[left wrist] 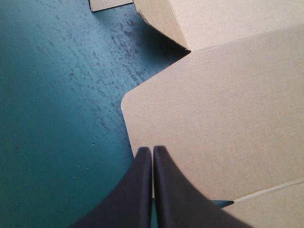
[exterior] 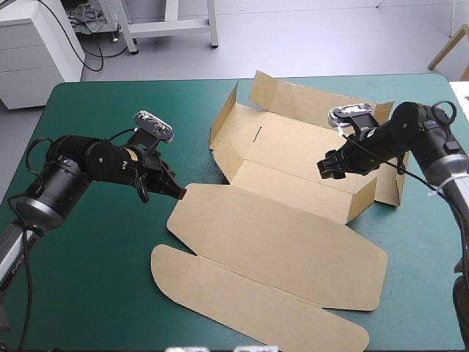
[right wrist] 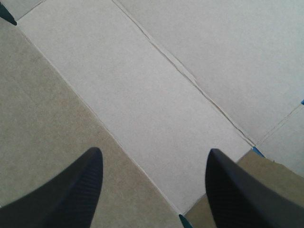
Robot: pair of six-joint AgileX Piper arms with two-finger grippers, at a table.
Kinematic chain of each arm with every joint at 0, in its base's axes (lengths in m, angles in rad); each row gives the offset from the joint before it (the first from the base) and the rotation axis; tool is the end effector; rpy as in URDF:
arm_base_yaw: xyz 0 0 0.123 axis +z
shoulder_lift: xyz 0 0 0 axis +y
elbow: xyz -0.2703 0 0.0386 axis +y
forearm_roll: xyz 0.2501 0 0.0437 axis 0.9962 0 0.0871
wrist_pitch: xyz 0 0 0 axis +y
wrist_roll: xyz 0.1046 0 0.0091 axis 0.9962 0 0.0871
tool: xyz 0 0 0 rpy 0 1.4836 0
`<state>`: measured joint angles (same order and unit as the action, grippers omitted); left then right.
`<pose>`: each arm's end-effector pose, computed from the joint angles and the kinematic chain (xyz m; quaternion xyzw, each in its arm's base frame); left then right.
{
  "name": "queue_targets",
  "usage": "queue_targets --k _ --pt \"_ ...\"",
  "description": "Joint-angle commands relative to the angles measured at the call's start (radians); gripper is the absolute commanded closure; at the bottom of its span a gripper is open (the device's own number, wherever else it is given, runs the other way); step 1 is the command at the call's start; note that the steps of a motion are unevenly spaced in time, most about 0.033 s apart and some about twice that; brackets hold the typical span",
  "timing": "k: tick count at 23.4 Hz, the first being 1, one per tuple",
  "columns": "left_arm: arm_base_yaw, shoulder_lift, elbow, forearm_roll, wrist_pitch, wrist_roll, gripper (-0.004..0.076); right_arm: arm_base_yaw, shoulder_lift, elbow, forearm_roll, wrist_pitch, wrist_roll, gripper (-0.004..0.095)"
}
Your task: Fold the box
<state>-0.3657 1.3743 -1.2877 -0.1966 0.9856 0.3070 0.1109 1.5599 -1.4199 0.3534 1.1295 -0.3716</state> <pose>0.2703 -0.1218 0.3317 0.2878 0.9087 -0.1024 0.2845 0.3238 0.0691 0.3107 -0.1890 0.9482 0.1443 0.2106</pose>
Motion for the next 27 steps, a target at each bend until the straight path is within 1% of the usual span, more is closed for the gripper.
queue_targets --k 1,7,11,16,22,27 --pt "-0.004 -0.031 -0.031 -0.017 -0.032 -0.009 0.0734 -0.003 -0.035 -0.026 0.025 -0.026 -0.002 0.0332" --pt "-0.004 -0.031 -0.031 -0.017 -0.032 -0.009 0.0734 -0.003 -0.049 -0.032 0.025 -0.032 -0.004 0.0332" --pt "-0.004 -0.031 -0.031 -0.014 -0.021 -0.009 0.0734 -0.003 -0.126 -0.049 0.011 -0.032 -0.004 0.0332" --pt "-0.004 -0.031 -0.031 -0.008 -0.013 -0.009 0.0734 -0.003 -0.227 -0.077 -0.044 -0.032 0.04 0.0332" --pt "-0.004 -0.031 -0.031 0.012 -0.008 -0.009 0.0734 -0.003 -0.356 -0.12 -0.075 -0.032 0.084 0.0332" --pt "-0.004 -0.031 -0.031 0.035 -0.008 -0.013 0.0734 -0.003 -0.446 -0.169 -0.232 -0.001 0.177 0.0331"
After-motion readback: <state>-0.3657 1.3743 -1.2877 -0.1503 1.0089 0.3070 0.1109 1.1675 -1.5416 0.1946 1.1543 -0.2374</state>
